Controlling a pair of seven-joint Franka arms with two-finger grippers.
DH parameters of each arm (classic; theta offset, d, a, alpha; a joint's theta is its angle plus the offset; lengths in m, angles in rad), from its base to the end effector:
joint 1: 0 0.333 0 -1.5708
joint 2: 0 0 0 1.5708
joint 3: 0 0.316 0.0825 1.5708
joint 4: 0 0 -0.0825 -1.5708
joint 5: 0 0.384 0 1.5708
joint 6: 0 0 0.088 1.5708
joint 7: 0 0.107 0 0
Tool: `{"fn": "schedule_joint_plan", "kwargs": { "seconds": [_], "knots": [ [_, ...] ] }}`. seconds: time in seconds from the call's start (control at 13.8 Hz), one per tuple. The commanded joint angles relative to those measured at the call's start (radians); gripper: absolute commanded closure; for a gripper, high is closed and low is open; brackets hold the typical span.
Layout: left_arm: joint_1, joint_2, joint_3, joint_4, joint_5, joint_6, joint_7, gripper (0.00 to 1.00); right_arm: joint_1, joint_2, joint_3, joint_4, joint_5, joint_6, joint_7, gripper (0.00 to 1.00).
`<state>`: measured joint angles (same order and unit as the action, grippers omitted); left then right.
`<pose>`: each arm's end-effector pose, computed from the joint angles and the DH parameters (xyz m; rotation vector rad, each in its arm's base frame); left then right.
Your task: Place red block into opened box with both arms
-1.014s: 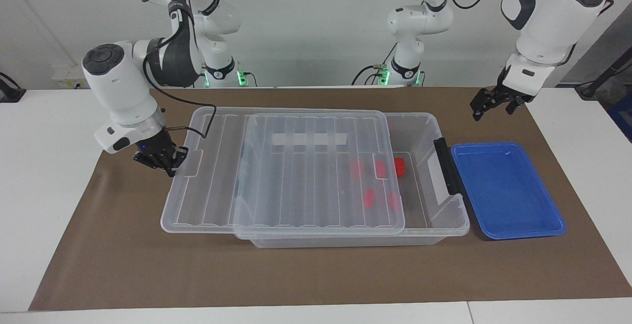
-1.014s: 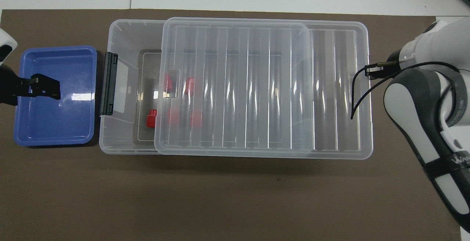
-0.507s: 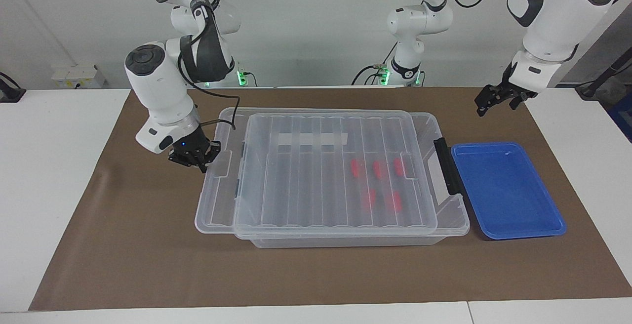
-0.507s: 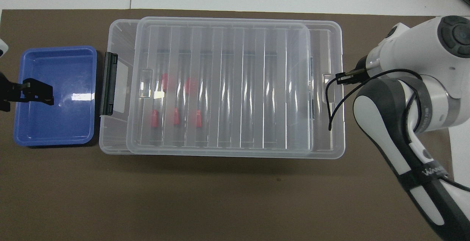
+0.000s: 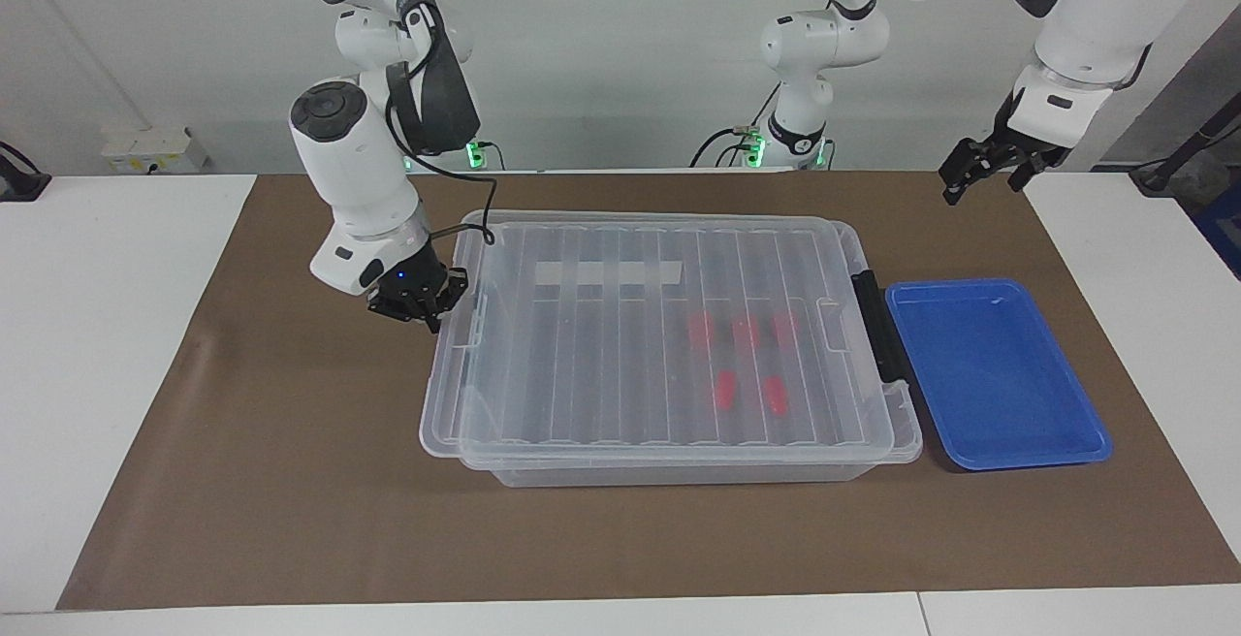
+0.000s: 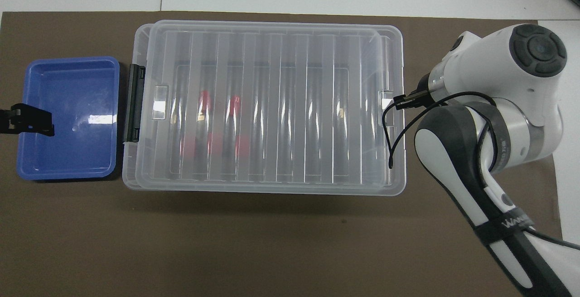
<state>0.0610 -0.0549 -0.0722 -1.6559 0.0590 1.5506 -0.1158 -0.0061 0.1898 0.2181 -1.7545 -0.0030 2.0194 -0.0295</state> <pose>0.5339 -0.0006 0.6128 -3.0705 -0.1606 0.0714 0.6112 0.1233 0.4670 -3.0726 -0.3662 -0.1173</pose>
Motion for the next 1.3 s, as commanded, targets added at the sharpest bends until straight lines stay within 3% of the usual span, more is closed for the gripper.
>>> {"fn": "schedule_joint_plan", "kwargs": {
  "seconds": [0.0,1.23],
  "knots": [
    [0.026,-0.013,-0.009,-0.010,-0.011,-0.010,0.010,0.00,-0.009,-0.016,0.017,-0.019,0.024,-0.008,-0.003,1.00],
    [0.036,-0.009,-0.011,-0.010,-0.011,-0.012,0.010,0.00,-0.009,-0.016,0.035,-0.014,0.024,-0.007,0.000,1.00]
  ]
}}
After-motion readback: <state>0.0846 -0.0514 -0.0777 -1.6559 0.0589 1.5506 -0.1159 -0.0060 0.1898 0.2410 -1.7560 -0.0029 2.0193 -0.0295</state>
